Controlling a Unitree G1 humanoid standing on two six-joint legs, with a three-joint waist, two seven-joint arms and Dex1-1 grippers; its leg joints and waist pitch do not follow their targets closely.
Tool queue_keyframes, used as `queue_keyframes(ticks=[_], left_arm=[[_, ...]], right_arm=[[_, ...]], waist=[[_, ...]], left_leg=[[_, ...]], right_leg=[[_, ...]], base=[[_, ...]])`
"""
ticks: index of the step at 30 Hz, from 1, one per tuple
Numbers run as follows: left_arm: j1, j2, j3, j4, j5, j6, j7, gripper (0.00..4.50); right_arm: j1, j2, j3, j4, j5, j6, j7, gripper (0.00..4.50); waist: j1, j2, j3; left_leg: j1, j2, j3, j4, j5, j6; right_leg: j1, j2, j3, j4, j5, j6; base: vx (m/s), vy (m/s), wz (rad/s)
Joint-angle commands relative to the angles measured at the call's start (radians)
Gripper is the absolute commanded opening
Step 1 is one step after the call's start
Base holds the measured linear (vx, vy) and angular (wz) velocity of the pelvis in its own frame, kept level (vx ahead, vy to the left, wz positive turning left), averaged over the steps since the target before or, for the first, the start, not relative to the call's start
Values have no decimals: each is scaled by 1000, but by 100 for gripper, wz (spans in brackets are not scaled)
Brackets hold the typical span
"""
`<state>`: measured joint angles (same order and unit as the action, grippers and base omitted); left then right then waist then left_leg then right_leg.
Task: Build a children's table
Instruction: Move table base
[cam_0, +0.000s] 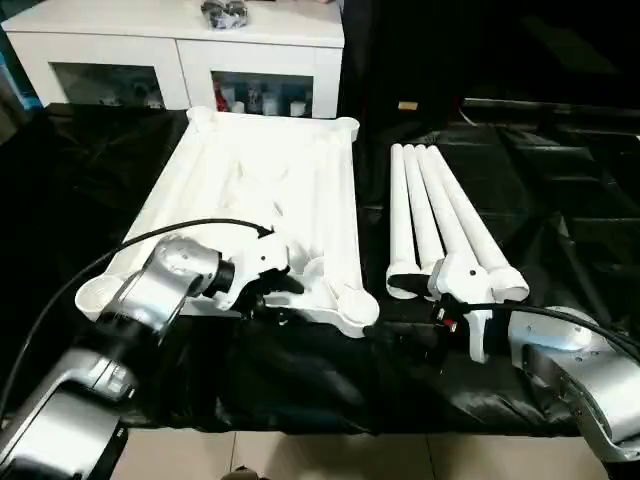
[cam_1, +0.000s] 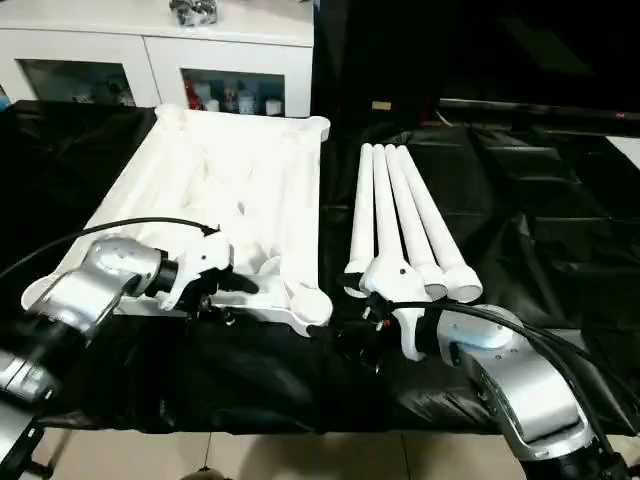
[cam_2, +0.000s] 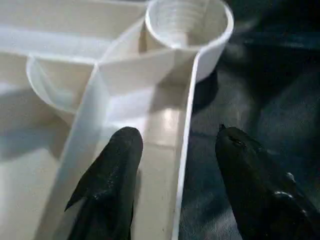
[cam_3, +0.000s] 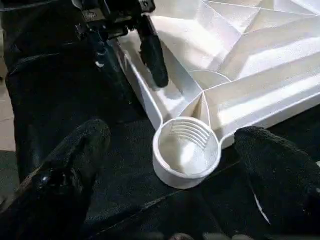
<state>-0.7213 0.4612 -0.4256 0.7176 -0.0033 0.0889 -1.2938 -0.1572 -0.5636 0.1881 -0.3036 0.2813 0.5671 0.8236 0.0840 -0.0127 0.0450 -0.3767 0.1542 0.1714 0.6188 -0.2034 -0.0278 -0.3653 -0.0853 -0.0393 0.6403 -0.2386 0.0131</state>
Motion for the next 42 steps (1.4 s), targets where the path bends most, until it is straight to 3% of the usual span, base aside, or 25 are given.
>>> queue_keyframes(ticks=[1,3,4,6,12,13,21,28,30,32,34,39,42], left_arm=[[-36,-12,-9,54,27,-31,-20,236],[-48,-20,-6,83,35,-45,-30,231],[-57,-25,-4,102,41,-57,-33,205],[-68,-32,0,125,44,-70,-32,198],[-91,-47,2,169,41,-97,-29,149],[-98,-53,4,182,40,-110,-30,124],[-115,-71,11,229,62,-154,-30,71],[-116,-72,0,249,79,-182,-20,7],[-113,-73,4,245,80,-187,-10,7],[-91,-75,19,213,76,-194,24,7],[-36,-75,35,137,76,-191,75,7],[53,-73,56,-15,69,-116,135,7],[173,-67,72,-226,69,-7,187,7]], right_arm=[[-8,-15,-1,-10,4,8,19,450],[-8,-20,2,-11,7,10,25,450],[-8,-24,6,-12,8,9,28,450],[-7,-26,12,-13,9,10,29,450],[-9,-31,26,-11,4,11,39,450],[-8,-33,27,-11,8,16,48,450],[-9,-56,43,-14,25,43,87,450],[-10,-58,45,-13,19,45,90,450],[-10,-58,45,-14,17,45,90,450],[-7,-57,47,-17,12,44,85,450],[-2,-51,44,-16,7,39,69,450],[4,-47,45,-18,5,36,57,450],[11,-42,44,-26,6,39,48,450]], waist=[[3,10,-55],[6,10,-55],[8,18,-55],[8,12,-55],[11,9,-55],[10,6,-53],[10,5,-51],[9,7,-48],[9,7,-49],[9,16,-50],[5,10,-50],[5,12,-50],[4,14,-52]], left_leg=[[25,78,-29,-90,-178,4],[25,78,-28,-90,-185,-4],[25,79,-30,-91,-181,-9],[24,80,-29,-91,-186,-9],[23,81,-28,-90,-167,4],[22,81,-28,-91,-175,7],[22,83,-28,-92,-180,12],[24,86,-29,-97,-218,-5],[23,87,-30,-98,-217,-7],[19,86,-33,-98,-209,-10],[17,85,-32,-96,-192,1],[17,85,-25,-92,-140,33],[15,86,-25,-93,-107,46]], right_leg=[[32,-78,45,-71,29,-288],[32,-79,46,-72,22,-286],[33,-80,46,-70,29,-285],[33,-80,46,-71,38,-288],[34,-83,46,-69,51,-294],[35,-84,46,-71,32,-291],[33,-84,47,-76,10,-289],[30,-87,49,-81,-37,-284],[30,-87,49,-80,-33,-283],[34,-87,47,-75,-2,-288],[36,-86,47,-74,25,-290],[36,-84,46,-74,40,-292],[37,-81,44,-72,59,-287]], base=[[0,0,0],[0,0,0],[0,0,0],[0,0,0],[0,0,0],[0,0,0],[0,0,0],[0,0,0],[0,0,0],[0,0,0],[0,0,0],[0,0,0],[0,0,0]])
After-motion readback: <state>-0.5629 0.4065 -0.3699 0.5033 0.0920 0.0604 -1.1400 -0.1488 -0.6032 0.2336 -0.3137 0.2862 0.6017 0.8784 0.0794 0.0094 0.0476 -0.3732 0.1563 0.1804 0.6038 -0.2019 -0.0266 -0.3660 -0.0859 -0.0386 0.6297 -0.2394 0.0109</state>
